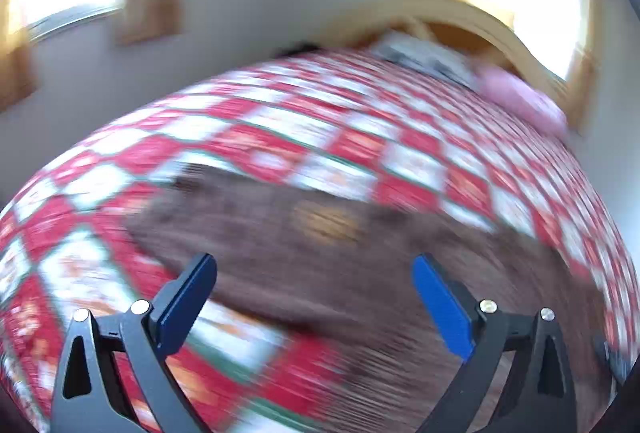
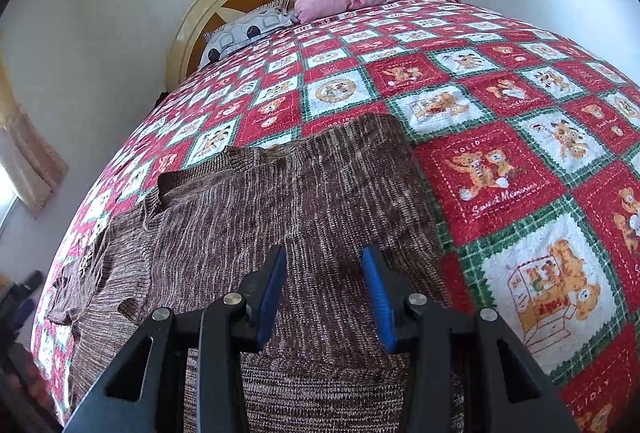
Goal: Fold small clothes
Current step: 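Grasp the other sleeve side with the left gripper and fold it toward center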
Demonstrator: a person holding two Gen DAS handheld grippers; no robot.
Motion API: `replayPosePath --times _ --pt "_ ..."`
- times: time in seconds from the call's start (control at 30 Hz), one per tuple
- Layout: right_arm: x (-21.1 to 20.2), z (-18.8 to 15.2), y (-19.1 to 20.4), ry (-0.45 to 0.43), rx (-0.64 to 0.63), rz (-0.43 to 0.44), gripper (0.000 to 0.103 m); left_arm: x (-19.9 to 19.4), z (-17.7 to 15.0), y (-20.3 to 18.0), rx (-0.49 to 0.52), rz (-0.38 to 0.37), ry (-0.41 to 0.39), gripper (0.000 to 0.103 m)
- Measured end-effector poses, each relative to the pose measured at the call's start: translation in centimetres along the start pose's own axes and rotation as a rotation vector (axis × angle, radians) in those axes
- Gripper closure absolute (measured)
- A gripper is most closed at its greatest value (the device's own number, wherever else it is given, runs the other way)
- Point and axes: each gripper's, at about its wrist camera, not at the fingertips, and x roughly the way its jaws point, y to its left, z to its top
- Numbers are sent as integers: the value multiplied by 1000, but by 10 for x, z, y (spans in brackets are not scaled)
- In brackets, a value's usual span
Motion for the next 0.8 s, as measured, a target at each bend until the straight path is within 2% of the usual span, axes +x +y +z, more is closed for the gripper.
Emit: replayPosePath --times 0.1,0.2,0.27,0.3,0.33,0.4,0.47,0.5,0.53,0.57,0.6,0.63,0.7,0.8 --pt "0 0 0 0 -1 -1 61 23 18 63 -173 92 77 9" --pt "0 0 0 1 -1 -1 61 46 16 111 -358 92 153 16" --pt "0 0 0 0 -1 0 61 63 11 127 -416 80 206 23" --pt "0 0 0 0 -1 0 61 66 6 126 -419 76 221 29" --pt "0 0 0 0 -1 0 61 71 3 126 -419 67 235 29" --pt "0 0 0 0 -1 0 61 72 4 122 -399 67 212 31" --pt "0 0 0 0 -1 -1 61 77 7 114 -373 25 206 44" --pt "0 0 0 0 -1 -1 61 81 7 113 -371 5 212 56" --pt "0 0 0 0 -2 -1 61 81 7 116 -375 -3 214 66" --pt "0 0 0 0 -2 -1 61 84 8 115 -373 -1 211 71" --pt "0 0 0 0 -1 0 61 87 10 114 -367 -8 210 90" --pt "0 0 0 0 0 0 61 92 12 113 -366 -20 218 93" --pt "0 0 1 0 1 1 61 93 14 113 -383 -30 221 93" --pt "0 0 1 0 -1 -1 61 86 25 100 -343 -29 188 94"
